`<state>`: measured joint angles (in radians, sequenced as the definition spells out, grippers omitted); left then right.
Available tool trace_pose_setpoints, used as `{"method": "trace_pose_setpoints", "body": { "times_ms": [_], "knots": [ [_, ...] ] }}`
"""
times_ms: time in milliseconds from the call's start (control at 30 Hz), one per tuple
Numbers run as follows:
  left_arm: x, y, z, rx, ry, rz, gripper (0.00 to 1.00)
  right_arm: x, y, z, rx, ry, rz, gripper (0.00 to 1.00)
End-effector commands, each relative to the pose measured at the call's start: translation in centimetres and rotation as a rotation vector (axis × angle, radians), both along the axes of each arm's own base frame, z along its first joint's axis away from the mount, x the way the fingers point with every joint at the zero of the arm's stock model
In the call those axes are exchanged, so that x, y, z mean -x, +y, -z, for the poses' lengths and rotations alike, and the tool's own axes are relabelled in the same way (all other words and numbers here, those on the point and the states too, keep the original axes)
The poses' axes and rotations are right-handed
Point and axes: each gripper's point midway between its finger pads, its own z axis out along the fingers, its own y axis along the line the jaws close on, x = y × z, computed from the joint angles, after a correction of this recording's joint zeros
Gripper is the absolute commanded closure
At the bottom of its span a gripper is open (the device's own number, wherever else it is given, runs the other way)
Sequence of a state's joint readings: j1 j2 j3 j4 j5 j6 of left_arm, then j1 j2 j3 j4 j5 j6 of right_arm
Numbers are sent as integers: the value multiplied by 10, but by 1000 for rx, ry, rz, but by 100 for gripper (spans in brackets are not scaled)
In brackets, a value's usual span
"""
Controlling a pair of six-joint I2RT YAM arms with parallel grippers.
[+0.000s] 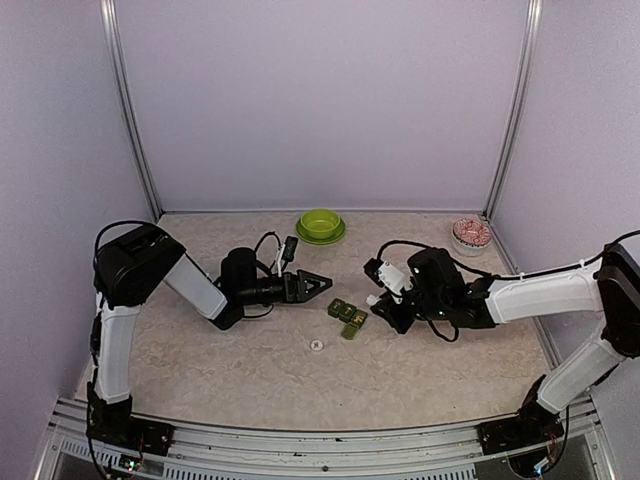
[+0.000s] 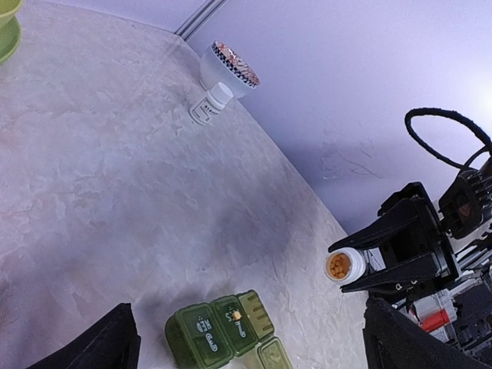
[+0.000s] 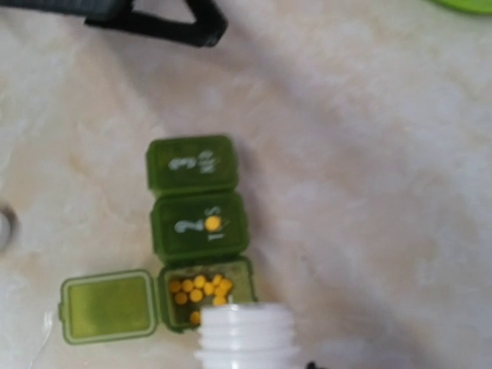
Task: Sort the pills into containers
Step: Pour the pill into the compartment of the pill container, then adjust the pill container at the center of the board.
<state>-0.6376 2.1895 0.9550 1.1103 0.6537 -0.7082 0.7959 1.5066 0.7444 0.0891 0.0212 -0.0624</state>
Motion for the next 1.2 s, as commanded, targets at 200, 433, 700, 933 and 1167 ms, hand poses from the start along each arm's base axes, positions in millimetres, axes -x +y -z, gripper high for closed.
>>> {"method": "trace_pose_setpoints", "body": {
  "times_ms": [200,433,700,933,1167],
  "knots": [
    [11,-28,-25,-95,-51,-10,1,-7,-28,-57,-177,-199,150,81],
    [16,-39,-19,-211,-81,-80,1,1,-42,-79,-233,-260,174,81],
    [29,-60,-13,-219,-83,-56,1,6,-48,-77,-232,-264,181,81],
    [34,-72,-10,-223,-83,-33,1,8,-55,-81,-231,-276,196,81],
    [36,-80,-1,-240,-72,-27,1,13,-62,-93,-262,-307,204,81]
  ]
}}
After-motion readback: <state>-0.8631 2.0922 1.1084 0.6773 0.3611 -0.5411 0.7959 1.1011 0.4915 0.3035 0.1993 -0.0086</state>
